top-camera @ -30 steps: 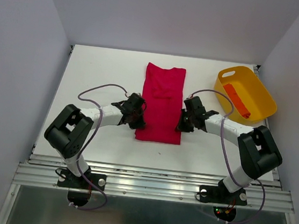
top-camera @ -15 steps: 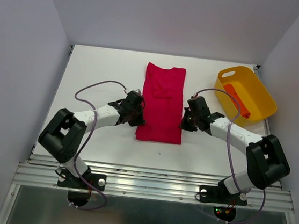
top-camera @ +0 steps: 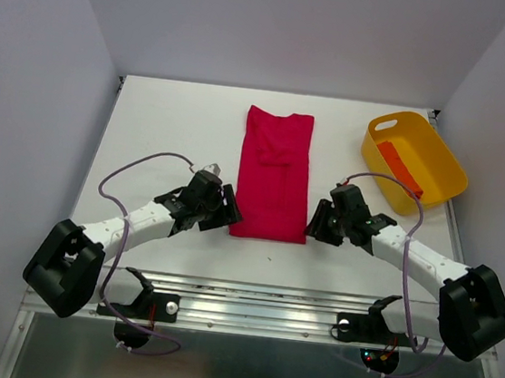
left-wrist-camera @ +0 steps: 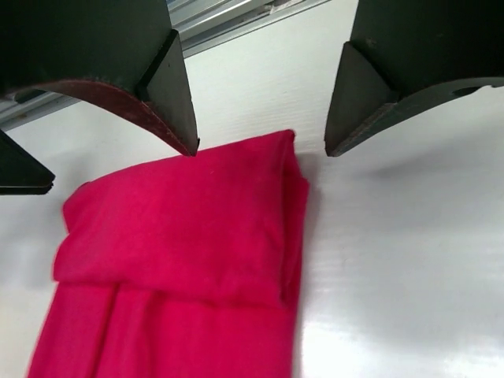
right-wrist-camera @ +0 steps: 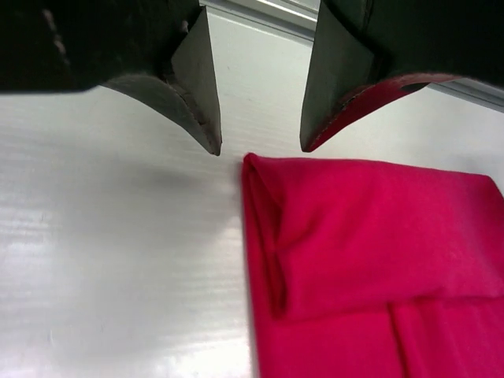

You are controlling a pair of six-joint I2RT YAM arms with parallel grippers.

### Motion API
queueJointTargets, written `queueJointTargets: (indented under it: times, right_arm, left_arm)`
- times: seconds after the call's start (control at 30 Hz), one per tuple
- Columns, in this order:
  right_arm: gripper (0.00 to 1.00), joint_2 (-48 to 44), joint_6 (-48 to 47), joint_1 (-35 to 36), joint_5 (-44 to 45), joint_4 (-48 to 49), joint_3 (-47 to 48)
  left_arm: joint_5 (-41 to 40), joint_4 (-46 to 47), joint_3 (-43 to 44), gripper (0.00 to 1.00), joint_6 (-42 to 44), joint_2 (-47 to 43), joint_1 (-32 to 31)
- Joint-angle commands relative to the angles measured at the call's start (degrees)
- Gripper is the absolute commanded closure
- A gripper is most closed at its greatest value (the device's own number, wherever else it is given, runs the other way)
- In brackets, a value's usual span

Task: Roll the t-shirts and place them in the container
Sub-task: Roll the T-shirt to the center of the board.

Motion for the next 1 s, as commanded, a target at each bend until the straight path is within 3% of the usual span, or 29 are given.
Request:
queueJointTargets:
  times: [0.0, 0.17, 0.4, 0.87, 0.97]
  right_arm:
    - [0.49, -1.5, 4.11, 0.28, -3.35, 3.74, -3.01]
    - [0.48, 1.39, 5.17, 0.28, -4.85, 7.26, -3.9]
    - [0.49, 5.0, 5.43, 0.28, -5.03, 9.98, -3.81]
    - [0.56, 5.09, 6.14, 0.28, -6.52, 11.31, -6.62]
    - [0.56, 4.92, 6.14, 0.28, -6.61, 11.13, -6.79]
  left_arm:
    - [2.32, 2.83, -3.3, 0.26, -2.18, -1.35, -0.09]
    - [2.5, 5.03, -4.36, 0.41, -2.62, 0.76, -0.18]
    - [3.2, 6.97, -4.89, 0.55, -2.71, 3.49, -0.18]
    - [2.58, 5.91, -6.91, 0.56, -3.15, 1.38, -0.18]
    - [2.32, 6.0, -7.0, 0.48, -3.33, 1.64, -0.18]
